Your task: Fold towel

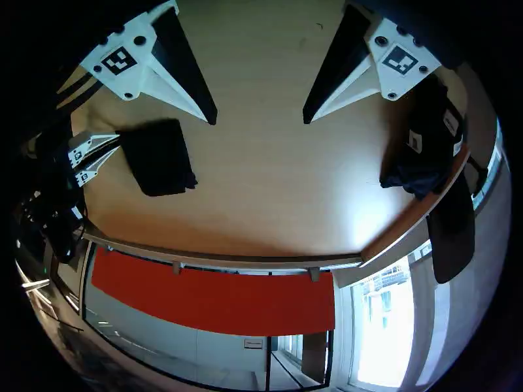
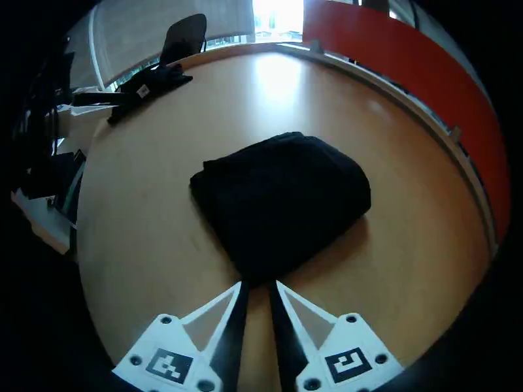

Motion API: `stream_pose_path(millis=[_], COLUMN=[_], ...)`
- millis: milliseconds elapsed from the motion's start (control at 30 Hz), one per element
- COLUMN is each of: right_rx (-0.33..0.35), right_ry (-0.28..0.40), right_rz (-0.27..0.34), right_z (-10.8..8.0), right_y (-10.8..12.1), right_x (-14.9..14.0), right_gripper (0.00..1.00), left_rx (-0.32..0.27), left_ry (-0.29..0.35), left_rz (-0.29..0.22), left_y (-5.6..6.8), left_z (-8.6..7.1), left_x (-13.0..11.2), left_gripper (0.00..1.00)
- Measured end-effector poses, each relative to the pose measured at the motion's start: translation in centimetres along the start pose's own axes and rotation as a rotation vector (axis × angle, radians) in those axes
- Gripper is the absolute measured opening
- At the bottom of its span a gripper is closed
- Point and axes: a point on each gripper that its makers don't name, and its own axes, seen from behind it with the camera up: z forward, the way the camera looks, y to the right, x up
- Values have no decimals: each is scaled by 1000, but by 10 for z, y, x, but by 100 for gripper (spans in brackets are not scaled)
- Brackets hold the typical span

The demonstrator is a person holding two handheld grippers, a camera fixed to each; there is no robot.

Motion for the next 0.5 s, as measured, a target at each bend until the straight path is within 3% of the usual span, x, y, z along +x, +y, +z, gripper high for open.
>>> stream_pose_path(millis=[233,500], right_rx=[-15,-21], right_ry=[-2,13], right_rz=[3,-11], right_z=[-1,-6], right_y=[7,9], right_x=[1,9], right_gripper=[3,2], left_rx=[-1,-9], left_ry=[0,3], left_rz=[1,3], left_y=[-1,1], left_z=[-1,0], left_x=[0,1], left_gripper=[98,98])
